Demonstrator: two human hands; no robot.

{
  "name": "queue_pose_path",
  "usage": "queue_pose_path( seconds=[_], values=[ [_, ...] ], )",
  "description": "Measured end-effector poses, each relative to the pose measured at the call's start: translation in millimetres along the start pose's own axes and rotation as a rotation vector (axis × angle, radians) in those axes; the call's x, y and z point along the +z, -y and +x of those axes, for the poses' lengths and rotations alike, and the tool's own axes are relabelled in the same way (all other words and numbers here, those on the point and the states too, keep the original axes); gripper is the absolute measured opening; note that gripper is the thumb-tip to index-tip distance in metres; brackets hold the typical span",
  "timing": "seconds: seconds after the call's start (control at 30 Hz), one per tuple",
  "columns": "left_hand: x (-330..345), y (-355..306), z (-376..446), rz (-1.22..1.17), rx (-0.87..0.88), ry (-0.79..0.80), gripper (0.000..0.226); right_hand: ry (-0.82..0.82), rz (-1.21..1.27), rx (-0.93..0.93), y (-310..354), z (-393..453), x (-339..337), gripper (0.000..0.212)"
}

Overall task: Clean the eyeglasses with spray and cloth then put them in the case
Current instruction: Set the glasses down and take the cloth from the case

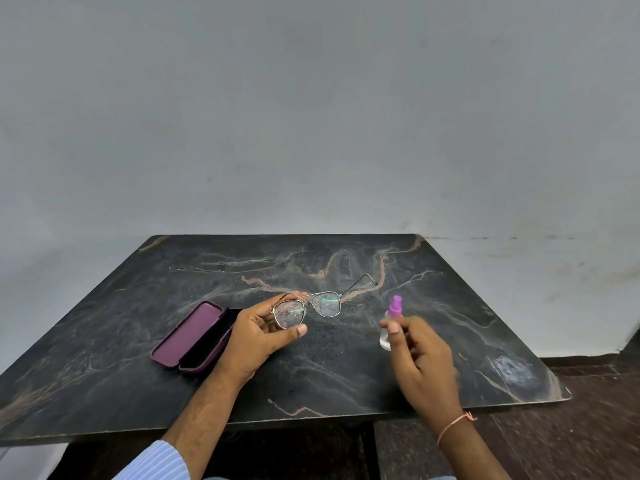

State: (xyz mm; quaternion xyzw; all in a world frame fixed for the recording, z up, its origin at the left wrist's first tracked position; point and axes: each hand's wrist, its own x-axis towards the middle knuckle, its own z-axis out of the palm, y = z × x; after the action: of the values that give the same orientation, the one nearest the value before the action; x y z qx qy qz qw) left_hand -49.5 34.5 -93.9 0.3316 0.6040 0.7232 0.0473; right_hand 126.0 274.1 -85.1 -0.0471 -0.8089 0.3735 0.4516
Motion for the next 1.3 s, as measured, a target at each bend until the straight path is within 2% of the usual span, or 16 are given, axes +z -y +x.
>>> queue_pose_path(
  seconds=[0.13,0.2,0.27,0.37,0.5,0.6,0.77,1.07,1.3],
  values=[
    [1,-9,-5,0.017,0.004,0.035,0.058,0.23,0.453,0.738,27,16,1,0.058],
    [-2,-12,-9,0.045,0.001,0.057,0.06,0.364,0.574,0.944,30,26,-3,0.074],
    [-7,-15,-13,0.082,-0.005,0.087,0.062,0.466,0.657,1.026,31,33,-7,0.081],
    [-14,-21,-18,0.175,-0.003,0.156,0.064,0.569,0.71,1.065,33,41,-8,0.075],
    [-23,-26,-21,0.317,0.001,0.244,0.065,0.605,0.704,1.071,34,45,-8,0.059],
    [-26,-27,-19,0.438,-0.022,0.244,0.076,0.631,0.662,1.055,31,45,-7,0.05],
    [-25,-25,-13,0.665,-0.058,0.217,0.084,0.632,0.617,1.054,22,44,-3,0.02],
    [-14,-10,-3,1.006,-0.058,0.162,0.084,0.583,0.505,1.004,10,34,11,0.025],
    [-12,-15,8,1.207,-0.08,0.159,0.08,0.589,0.425,0.969,9,29,20,0.009]
  ],
)
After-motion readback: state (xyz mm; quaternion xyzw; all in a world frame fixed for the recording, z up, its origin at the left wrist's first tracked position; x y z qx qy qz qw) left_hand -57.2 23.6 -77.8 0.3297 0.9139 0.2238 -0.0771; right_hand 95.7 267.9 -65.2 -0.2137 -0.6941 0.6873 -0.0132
